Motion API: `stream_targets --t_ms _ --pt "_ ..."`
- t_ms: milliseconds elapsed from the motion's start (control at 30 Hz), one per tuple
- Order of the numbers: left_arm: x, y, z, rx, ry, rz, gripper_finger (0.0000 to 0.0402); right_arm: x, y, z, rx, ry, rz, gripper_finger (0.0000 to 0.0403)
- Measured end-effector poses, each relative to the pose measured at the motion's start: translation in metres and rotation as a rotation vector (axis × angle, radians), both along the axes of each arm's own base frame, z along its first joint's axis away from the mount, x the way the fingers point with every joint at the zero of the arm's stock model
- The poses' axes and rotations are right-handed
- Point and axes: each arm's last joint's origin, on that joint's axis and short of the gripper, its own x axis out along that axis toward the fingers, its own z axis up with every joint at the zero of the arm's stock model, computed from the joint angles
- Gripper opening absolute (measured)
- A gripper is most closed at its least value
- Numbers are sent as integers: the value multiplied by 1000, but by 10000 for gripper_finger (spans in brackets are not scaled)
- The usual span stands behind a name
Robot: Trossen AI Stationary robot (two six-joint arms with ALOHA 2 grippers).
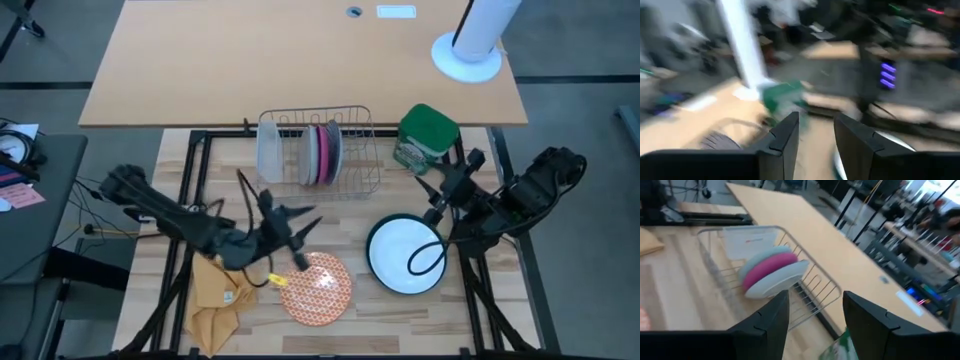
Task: Sort dishes
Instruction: Put the orange patterned plate into the dish rack
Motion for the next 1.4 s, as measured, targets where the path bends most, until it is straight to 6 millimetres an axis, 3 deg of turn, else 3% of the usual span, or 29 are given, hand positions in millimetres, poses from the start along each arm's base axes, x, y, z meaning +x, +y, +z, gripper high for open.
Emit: stream_targets --t_ms 133,233,567,800,967,1067,1233,1400 --pt "-29 -1 0 -105 83 -112 118 2 2 -2 71 -12 -5 186" --pt "-38 -4 -6 -94 151 -123 118 6 5 -5 113 -26 -16 186" --pt "-36 -7 -13 -64 227 -192 118 40 30 -22 181 -5 1 186" --pt "-39 -20 -20 -176 327 -503 118 78 62 -54 224 240 138 186" --pt "-45 -32 -43 -202 422 -611 118 104 83 -80 203 332 195 186" --pt "-49 -36 -57 -214 478 -634 118 118 92 -93 172 357 222 186" --pt "-54 -36 -62 -276 525 -607 118 137 103 -102 128 347 306 186" --pt "-57 -37 -64 -267 553 -608 118 148 111 -100 238 291 391 186"
